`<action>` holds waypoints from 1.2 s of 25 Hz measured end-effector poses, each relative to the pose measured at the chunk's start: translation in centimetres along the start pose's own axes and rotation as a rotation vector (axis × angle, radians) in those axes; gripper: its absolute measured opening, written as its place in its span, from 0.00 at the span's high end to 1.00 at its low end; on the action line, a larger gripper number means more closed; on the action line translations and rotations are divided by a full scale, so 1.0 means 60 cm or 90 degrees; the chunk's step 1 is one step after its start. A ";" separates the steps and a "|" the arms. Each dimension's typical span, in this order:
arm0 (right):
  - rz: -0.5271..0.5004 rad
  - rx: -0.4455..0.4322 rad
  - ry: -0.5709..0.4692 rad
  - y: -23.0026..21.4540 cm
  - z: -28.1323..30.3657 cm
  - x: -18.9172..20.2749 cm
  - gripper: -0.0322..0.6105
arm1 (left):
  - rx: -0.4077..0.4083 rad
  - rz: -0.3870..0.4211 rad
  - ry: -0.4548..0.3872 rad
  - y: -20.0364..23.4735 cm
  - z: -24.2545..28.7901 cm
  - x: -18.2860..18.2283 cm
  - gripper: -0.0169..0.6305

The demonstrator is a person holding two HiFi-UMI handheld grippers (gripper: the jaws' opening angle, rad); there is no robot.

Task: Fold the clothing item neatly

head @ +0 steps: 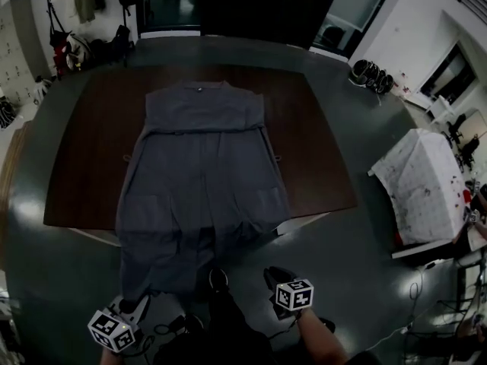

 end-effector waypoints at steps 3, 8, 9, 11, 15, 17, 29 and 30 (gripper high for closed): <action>0.023 0.013 0.001 -0.024 0.045 0.035 0.84 | -0.016 0.017 0.016 0.004 -0.002 0.008 0.95; 0.002 0.010 -0.008 -0.084 0.186 0.083 0.72 | -0.079 -0.019 0.016 0.053 0.027 0.012 0.95; -0.001 0.005 -0.014 -0.091 0.217 0.088 0.67 | -0.089 -0.025 0.016 0.067 0.034 0.012 0.95; -0.007 -0.014 -0.020 -0.110 0.272 0.095 0.60 | -0.100 -0.030 0.020 0.088 0.052 0.018 0.95; -0.033 -0.079 -0.013 -0.162 0.365 0.121 0.51 | -0.107 -0.029 0.028 0.109 0.105 0.044 0.95; -0.047 -0.099 -0.012 -0.184 0.411 0.135 0.50 | -0.110 -0.027 0.032 0.115 0.134 0.060 0.95; -0.030 -0.178 0.036 -0.043 0.208 0.095 0.95 | -0.174 -0.031 0.002 0.039 0.179 0.077 0.95; -0.041 -0.191 0.038 -0.021 0.173 0.079 0.95 | -0.170 -0.027 -0.001 0.036 0.174 0.064 0.95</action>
Point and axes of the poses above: the fingertips, and each gripper's own axes: z forward along the fingers, y to its left, x out of its underside, the point moved 4 cm from there along -z, backward along the fingers, and after that the axes turned 12 degrees about -y, right-handed, at the moved point
